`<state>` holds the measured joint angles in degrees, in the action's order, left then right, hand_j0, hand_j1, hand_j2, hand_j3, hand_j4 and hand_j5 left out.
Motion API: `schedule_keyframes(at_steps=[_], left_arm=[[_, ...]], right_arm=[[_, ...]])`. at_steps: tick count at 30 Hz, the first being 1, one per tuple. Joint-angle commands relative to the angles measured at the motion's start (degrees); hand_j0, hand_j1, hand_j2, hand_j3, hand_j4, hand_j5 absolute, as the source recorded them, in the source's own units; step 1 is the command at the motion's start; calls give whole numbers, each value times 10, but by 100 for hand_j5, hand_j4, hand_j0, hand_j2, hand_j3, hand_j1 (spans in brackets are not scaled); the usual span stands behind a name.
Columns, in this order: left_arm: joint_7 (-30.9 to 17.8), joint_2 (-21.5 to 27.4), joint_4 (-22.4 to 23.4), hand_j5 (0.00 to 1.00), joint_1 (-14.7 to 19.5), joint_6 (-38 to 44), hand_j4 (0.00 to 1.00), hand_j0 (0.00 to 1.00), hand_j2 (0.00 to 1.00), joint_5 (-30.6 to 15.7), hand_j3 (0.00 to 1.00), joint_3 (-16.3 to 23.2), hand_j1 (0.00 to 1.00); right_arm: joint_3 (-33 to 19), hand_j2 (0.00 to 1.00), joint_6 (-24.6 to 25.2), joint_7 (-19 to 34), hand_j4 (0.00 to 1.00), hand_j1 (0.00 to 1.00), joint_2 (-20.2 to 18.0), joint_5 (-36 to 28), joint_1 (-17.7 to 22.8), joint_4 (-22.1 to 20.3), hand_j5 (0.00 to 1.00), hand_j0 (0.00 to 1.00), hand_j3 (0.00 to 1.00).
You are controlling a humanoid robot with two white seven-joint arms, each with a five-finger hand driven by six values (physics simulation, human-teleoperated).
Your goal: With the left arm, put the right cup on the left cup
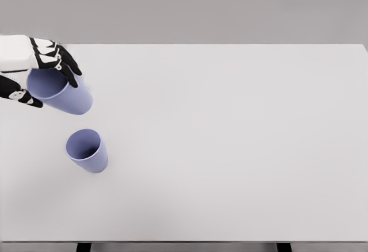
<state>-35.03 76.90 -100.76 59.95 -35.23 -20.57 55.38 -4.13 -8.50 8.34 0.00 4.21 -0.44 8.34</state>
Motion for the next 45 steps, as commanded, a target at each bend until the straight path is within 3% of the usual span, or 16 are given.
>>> schedule_keyframes(at_steps=[1,6,16,27,34,36,45], left_arm=[[0,14,-3,49,0,2,49,49,49,-10,49,-1,49],[0,40,-3,49,-13,2,49,49,49,-18,49,-1,49],[0,32,-3,49,-46,2,49,49,49,-18,49,-1,49],[0,36,-3,49,-48,2,49,49,49,-18,49,-1,49],[0,14,-3,50,-48,2,50,50,50,-20,50,0,50],[0,14,-3,50,-66,2,50,50,50,-19,50,0,50],[0,19,-3,50,-74,2,50,50,50,-20,50,1,50]], right_arm=[[0,100,1,0,100,100,0,0,0,0,100,100,100],[0,100,0,0,100,100,0,0,-1,0,100,100,100],[0,100,0,0,100,100,0,1,0,0,100,100,100],[0,100,1,0,100,100,0,0,0,0,100,100,100],[0,100,0,0,100,100,0,0,0,0,100,100,100],[0,100,1,0,100,100,0,0,-1,0,100,100,100],[0,100,0,0,100,100,0,0,-1,0,100,100,100]])
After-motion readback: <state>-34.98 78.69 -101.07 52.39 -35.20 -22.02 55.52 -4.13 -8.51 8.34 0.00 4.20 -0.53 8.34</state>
